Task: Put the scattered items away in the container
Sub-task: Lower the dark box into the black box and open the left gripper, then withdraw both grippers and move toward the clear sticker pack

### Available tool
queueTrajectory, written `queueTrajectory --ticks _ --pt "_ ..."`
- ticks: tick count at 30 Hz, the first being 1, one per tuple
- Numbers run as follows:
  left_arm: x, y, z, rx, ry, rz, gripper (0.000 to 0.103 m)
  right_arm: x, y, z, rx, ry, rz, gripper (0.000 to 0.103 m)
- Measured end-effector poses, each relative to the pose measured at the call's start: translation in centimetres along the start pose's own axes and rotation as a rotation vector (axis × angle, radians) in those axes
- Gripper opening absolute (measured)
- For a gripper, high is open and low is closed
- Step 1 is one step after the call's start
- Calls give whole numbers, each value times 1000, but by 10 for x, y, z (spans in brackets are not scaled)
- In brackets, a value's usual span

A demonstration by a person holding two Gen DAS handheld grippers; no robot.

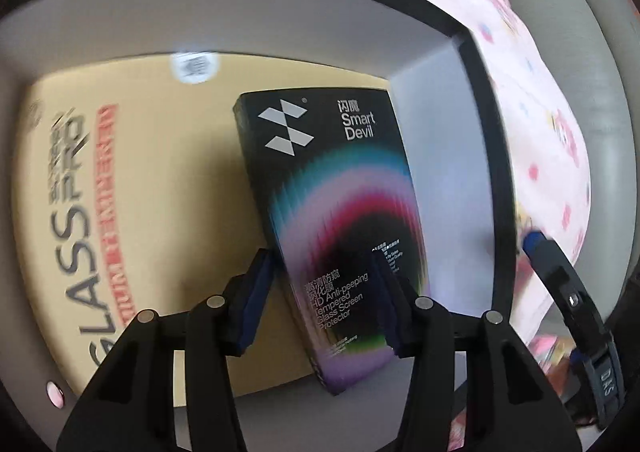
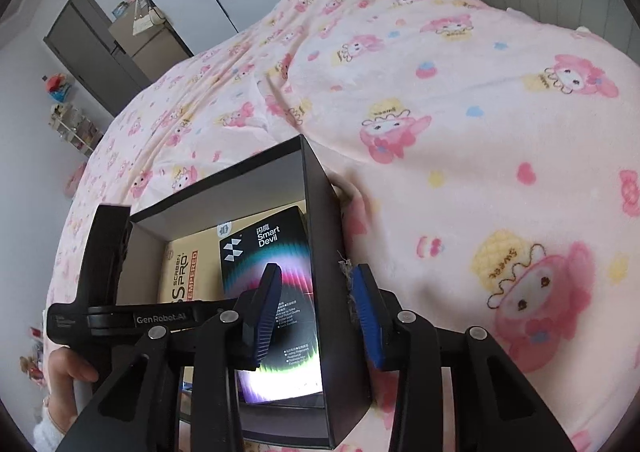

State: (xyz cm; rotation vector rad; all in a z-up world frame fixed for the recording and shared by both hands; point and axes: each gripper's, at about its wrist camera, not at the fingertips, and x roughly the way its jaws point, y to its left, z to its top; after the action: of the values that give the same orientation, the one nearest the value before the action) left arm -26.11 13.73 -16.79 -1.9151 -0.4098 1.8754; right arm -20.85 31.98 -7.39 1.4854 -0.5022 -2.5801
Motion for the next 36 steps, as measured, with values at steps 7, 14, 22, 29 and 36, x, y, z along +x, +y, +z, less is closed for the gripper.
queueTrajectory --ticks 7,14,22,29,36 --pt "-29 9 17 19 -100 48 47 13 3 27 -17 2 3 34" --pt "-30 11 48 -28 -190 82 33 53 0 37 10 95 -6 34" --pt "-24 30 17 9 -100 54 37 53 -7 14 45 128 69 33" --pt "-89 46 -82 74 -162 39 37 -15 12 -9 -61 -53 -56 33" --pt "-132 87 -166 79 -283 36 37 -50 52 -60 -184 -91 42 33"
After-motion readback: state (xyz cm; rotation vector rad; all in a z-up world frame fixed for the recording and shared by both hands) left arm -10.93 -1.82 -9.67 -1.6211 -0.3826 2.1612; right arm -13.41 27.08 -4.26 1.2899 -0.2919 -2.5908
